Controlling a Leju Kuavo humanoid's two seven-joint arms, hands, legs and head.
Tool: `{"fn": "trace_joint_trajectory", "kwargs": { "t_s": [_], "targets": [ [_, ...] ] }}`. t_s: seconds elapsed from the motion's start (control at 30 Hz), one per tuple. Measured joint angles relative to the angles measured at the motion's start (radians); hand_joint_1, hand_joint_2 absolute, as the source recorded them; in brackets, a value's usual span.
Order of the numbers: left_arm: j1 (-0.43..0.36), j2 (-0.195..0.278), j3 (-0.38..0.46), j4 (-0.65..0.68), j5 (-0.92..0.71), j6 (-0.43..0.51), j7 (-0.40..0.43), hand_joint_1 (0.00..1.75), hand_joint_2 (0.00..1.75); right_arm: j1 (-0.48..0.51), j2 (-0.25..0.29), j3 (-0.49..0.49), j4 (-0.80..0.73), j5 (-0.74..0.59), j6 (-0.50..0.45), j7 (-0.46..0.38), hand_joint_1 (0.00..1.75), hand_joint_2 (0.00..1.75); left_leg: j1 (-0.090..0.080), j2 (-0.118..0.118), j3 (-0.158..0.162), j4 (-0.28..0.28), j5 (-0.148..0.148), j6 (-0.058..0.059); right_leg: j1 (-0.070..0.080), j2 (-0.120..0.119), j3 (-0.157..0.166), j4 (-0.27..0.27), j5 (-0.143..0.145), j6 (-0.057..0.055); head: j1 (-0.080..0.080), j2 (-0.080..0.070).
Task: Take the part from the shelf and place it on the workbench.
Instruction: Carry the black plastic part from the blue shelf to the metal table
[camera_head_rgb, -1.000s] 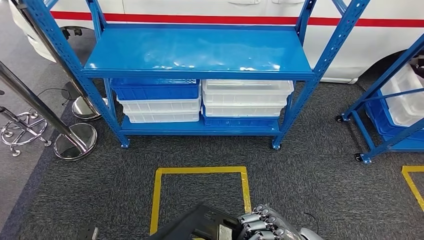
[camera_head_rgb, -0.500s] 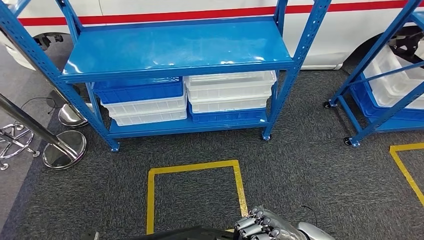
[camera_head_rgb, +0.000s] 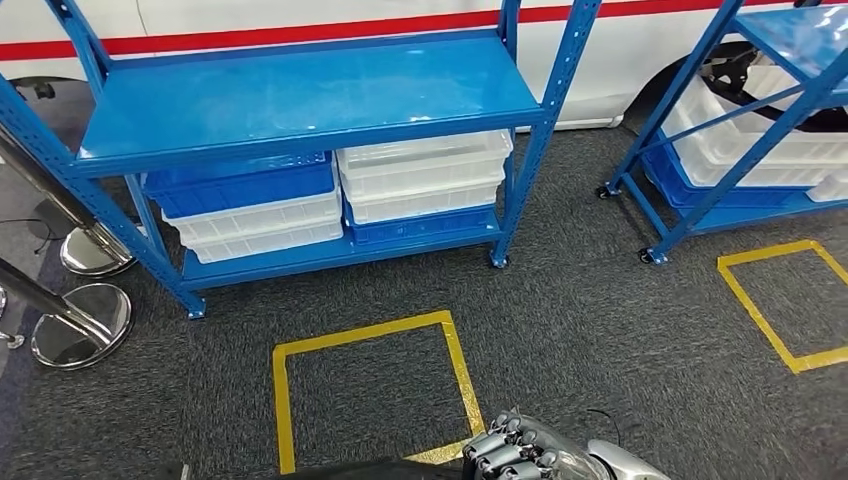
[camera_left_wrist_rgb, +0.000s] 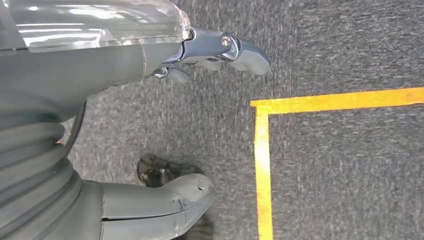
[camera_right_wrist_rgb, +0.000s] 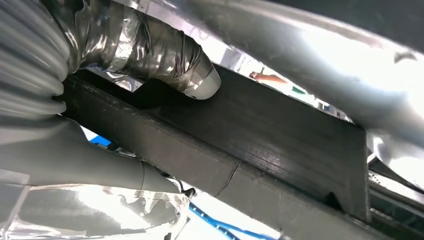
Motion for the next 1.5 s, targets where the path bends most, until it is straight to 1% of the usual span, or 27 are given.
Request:
{"fn": "trace_joint_trajectory", "kwargs": {
  "t_s": [0.07, 0.1, 0.17, 0.23, 0.27, 0.3, 0.37, 0.43, 0.5, 0.53, 0.6, 0.63, 0.67, 0.73, 0.8, 0.87, 0.93, 1.0, 1.03, 1.1, 1.13, 1.2, 1.27, 1.33, 1.4, 1.47, 1.5],
  "targets": [
    [0.002, -0.001, 0.001, 0.000, -0.004, 0.017, 0.000, 0.00, 1.75, 0.004, 0.015, 0.000, 0.000, -0.016, -0.008, 0.001, 1.75, 1.75, -0.005, 0.027, -0.007, 0.000, 0.003, 0.003, -0.002, -0.015, -0.041, 0.119, -0.055, 0.004, 0.000, 0.000],
    [0.002, -0.001, 0.002, 0.000, -0.007, 0.024, 0.000, 0.00, 1.75, 0.006, 0.023, 0.000, 0.000, -0.019, -0.013, 0.000, 1.75, 1.75, -0.006, 0.039, -0.009, 0.001, 0.004, 0.004, -0.001, -0.018, -0.038, 0.133, -0.056, 0.004, 0.000, 0.000],
    [-0.001, -0.001, 0.002, 0.000, -0.015, 0.033, 0.000, 0.00, 1.75, 0.007, 0.040, 0.000, -0.003, -0.021, -0.025, -0.003, 1.75, 1.75, -0.010, 0.061, -0.008, 0.001, 0.005, 0.003, 0.001, -0.029, 0.027, 0.046, -0.010, -0.004, 0.000, 0.000],
    [-0.005, -0.003, 0.002, 0.000, -0.022, 0.037, 0.000, 0.00, 1.75, 0.004, 0.053, 0.000, -0.009, -0.019, -0.037, -0.005, 1.75, 1.75, -0.014, 0.079, -0.007, 0.001, 0.004, 0.000, 0.014, -0.074, 0.112, -0.099, 0.032, -0.025, 0.000, 0.000],
    [-0.006, -0.003, 0.002, 0.000, -0.024, 0.039, -0.001, 0.00, 1.75, 0.002, 0.059, 0.000, -0.013, -0.019, -0.042, -0.005, 1.75, 1.75, -0.016, 0.088, -0.006, 0.001, 0.004, -0.004, 0.021, -0.092, 0.135, -0.145, 0.041, -0.035, 0.000, 0.000],
    [-0.006, -0.004, 0.002, 0.000, -0.025, 0.038, -0.001, 0.00, 1.75, 0.001, 0.063, 0.000, -0.017, -0.019, -0.046, -0.006, 1.75, 1.75, -0.017, 0.097, -0.007, 0.001, 0.004, -0.008, 0.027, -0.102, 0.142, -0.164, 0.040, -0.042, 0.000, 0.000],
    [-0.006, -0.003, 0.002, 0.000, -0.024, 0.023, -0.003, 0.00, 1.75, 0.002, 0.071, -0.001, -0.023, -0.017, -0.055, -0.006, 1.75, 1.75, -0.019, 0.112, -0.005, 0.000, 0.002, -0.017, 0.025, -0.084, 0.139, -0.172, 0.047, -0.051, 0.000, 0.000],
    [-0.005, 0.001, 0.002, 0.000, -0.022, -0.003, -0.008, 0.00, 1.75, 0.001, 0.079, -0.001, -0.027, -0.014, -0.067, -0.005, 1.75, 1.75, -0.018, 0.083, -0.012, 0.025, -0.022, -0.026, 0.016, -0.065, 0.141, -0.187, 0.059, -0.063, 0.000, 0.000],
    [0.002, 0.006, 0.002, 0.000, -0.022, -0.015, -0.012, 0.00, 1.75, -0.001, 0.092, -0.001, -0.029, -0.014, -0.074, -0.002, 1.75, 1.75, -0.014, 0.027, -0.050, 0.121, -0.084, -0.033, 0.011, -0.044, 0.139, -0.195, 0.068, -0.071, 0.000, 0.000],
    [0.006, 0.009, 0.002, 0.000, -0.022, -0.017, -0.013, 0.00, 1.75, -0.001, 0.098, -0.001, -0.029, -0.014, -0.075, 0.000, 1.75, 1.75, -0.013, 0.012, -0.079, 0.190, -0.118, -0.035, 0.010, -0.031, 0.137, -0.194, 0.070, -0.073, 0.000, 0.000],
    [0.013, 0.017, 0.002, 0.000, -0.022, -0.018, -0.013, 0.00, 1.75, 0.000, 0.106, -0.001, -0.028, -0.014, -0.077, 0.003, 1.75, 1.75, -0.011, 0.003, -0.116, 0.277, -0.143, -0.040, 0.008, -0.005, 0.132, -0.188, 0.070, -0.073, 0.000, 0.000],
    [0.014, 0.020, 0.003, 0.000, -0.023, -0.018, -0.013, 0.00, 1.75, 0.001, 0.109, -0.001, -0.028, -0.014, -0.080, 0.005, 1.75, 1.75, -0.009, 0.003, -0.111, 0.267, -0.125, -0.042, 0.007, 0.008, 0.131, -0.183, 0.069, -0.071, 0.000, 0.000],
    [0.014, 0.022, 0.003, 0.000, -0.025, -0.018, -0.013, 0.00, 1.75, 0.001, 0.113, -0.001, -0.028, -0.014, -0.084, 0.006, 1.75, 1.75, -0.006, -0.001, -0.089, 0.219, -0.089, -0.044, 0.006, 0.020, 0.129, -0.177, 0.067, -0.069, 0.000, 0.000],
    [0.015, 0.026, 0.003, 0.000, -0.028, -0.014, -0.013, 0.00, 1.75, 0.001, 0.122, -0.001, -0.028, -0.010, -0.095, 0.009, 1.75, 1.75, 0.002, -0.039, -0.033, 0.089, -0.028, -0.049, 0.004, 0.045, 0.120, -0.158, 0.060, -0.058, 0.000, 0.000],
    [0.017, 0.029, 0.004, 0.000, -0.030, -0.006, -0.013, 0.00, 1.75, 0.002, 0.129, 0.000, -0.028, -0.005, -0.104, 0.011, 1.75, 1.75, 0.007, -0.075, -0.009, 0.029, -0.015, -0.045, 0.004, 0.068, 0.103, -0.142, 0.058, -0.046, 0.000, 0.000],
    [0.018, 0.033, 0.005, 0.000, -0.031, -0.001, -0.013, 0.00, 1.75, 0.006, 0.132, 0.001, -0.027, -0.002, -0.108, 0.012, 1.75, 1.75, 0.006, -0.069, -0.011, 0.027, -0.017, -0.034, 0.002, 0.088, 0.089, -0.138, 0.064, -0.033, 0.000, 0.000],
    [0.016, 0.036, 0.006, 0.000, -0.031, 0.001, -0.015, 0.00, 1.75, 0.008, 0.134, 0.001, -0.027, 0.001, -0.109, 0.010, 1.75, 1.75, 0.007, -0.046, -0.010, 0.020, -0.010, -0.022, 0.003, 0.061, 0.078, -0.121, 0.054, -0.022, 0.000, 0.000],
    [0.015, 0.041, 0.007, 0.000, -0.029, 0.001, -0.018, 0.00, 1.75, 0.004, 0.138, 0.002, -0.022, 0.006, -0.113, 0.008, 1.75, 1.75, 0.006, -0.021, -0.010, 0.015, -0.006, -0.014, 0.004, 0.006, 0.040, -0.039, 0.005, -0.013, 0.000, 0.000],
    [0.016, 0.045, 0.008, 0.000, -0.028, 0.000, -0.019, 0.00, 1.75, 0.002, 0.141, 0.002, -0.019, 0.010, -0.116, 0.005, 1.75, 1.75, 0.005, -0.008, -0.010, 0.015, -0.007, -0.012, 0.003, -0.010, 0.011, 0.024, -0.027, -0.009, 0.000, 0.000],
    [0.017, 0.056, 0.011, 0.000, -0.028, -0.001, -0.017, 0.00, 1.75, 0.002, 0.149, 0.003, -0.010, 0.022, -0.127, -0.004, 1.75, 1.75, 0.002, 0.020, -0.010, 0.015, -0.008, -0.011, 0.000, -0.017, -0.033, 0.116, -0.057, -0.007, 0.000, 0.000],
    [0.016, 0.063, 0.013, 0.000, -0.028, -0.002, -0.015, 0.00, 1.75, 0.003, 0.152, 0.003, -0.005, 0.030, -0.134, -0.009, 1.75, 1.75, 0.000, 0.033, -0.009, 0.015, -0.009, -0.010, 0.000, -0.018, -0.032, 0.116, -0.045, -0.008, 0.000, 0.000],
    [0.010, 0.076, 0.018, 0.000, -0.027, -0.008, -0.012, 0.00, 1.75, 0.005, 0.157, 0.003, 0.000, 0.044, -0.146, -0.015, 1.75, 1.75, -0.003, 0.054, -0.005, 0.015, -0.012, -0.011, 0.005, -0.033, 0.026, 0.009, 0.018, -0.021, 0.000, 0.000],
    [0.005, 0.084, 0.023, 0.000, -0.024, -0.017, -0.010, 0.00, 1.75, 0.006, 0.161, 0.003, 0.001, 0.051, -0.151, -0.016, 1.75, 1.75, -0.007, 0.072, -0.001, 0.012, -0.015, -0.015, 0.020, -0.072, 0.088, -0.110, 0.055, -0.041, 0.000, 0.000],
    [0.003, 0.090, 0.026, 0.000, -0.023, -0.021, -0.009, 0.00, 1.75, 0.007, 0.165, 0.003, 0.002, 0.053, -0.153, -0.016, 1.75, 1.75, -0.008, 0.091, 0.003, 0.008, -0.016, -0.021, 0.032, -0.088, 0.103, -0.148, 0.056, -0.055, 0.000, 0.000],
    [-0.001, 0.095, 0.027, 0.000, -0.023, -0.022, -0.007, 0.00, 1.75, 0.010, 0.167, 0.003, 0.003, 0.055, -0.154, -0.016, 1.75, 1.75, -0.008, 0.103, 0.010, 0.003, -0.018, -0.030, 0.030, -0.069, 0.106, -0.162, 0.065, -0.063, 0.000, 0.000],
    [-0.004, 0.097, 0.028, 0.000, -0.023, -0.022, -0.007, 0.00, 1.75, 0.011, 0.170, 0.003, 0.004, 0.056, -0.155, -0.016, 1.75, 1.75, -0.008, 0.071, 0.000, 0.036, -0.048, -0.035, 0.021, -0.050, 0.118, -0.187, 0.077, -0.074, 0.000, 0.000],
    [-0.004, 0.099, 0.028, 0.000, -0.023, -0.023, -0.007, 0.00, 1.75, 0.010, 0.173, 0.003, 0.004, 0.056, -0.156, -0.016, 1.75, 1.75, -0.007, 0.044, -0.020, 0.082, -0.076, -0.036, 0.016, -0.040, 0.123, -0.195, 0.082, -0.077, 0.000, 0.000]
  ]
}}
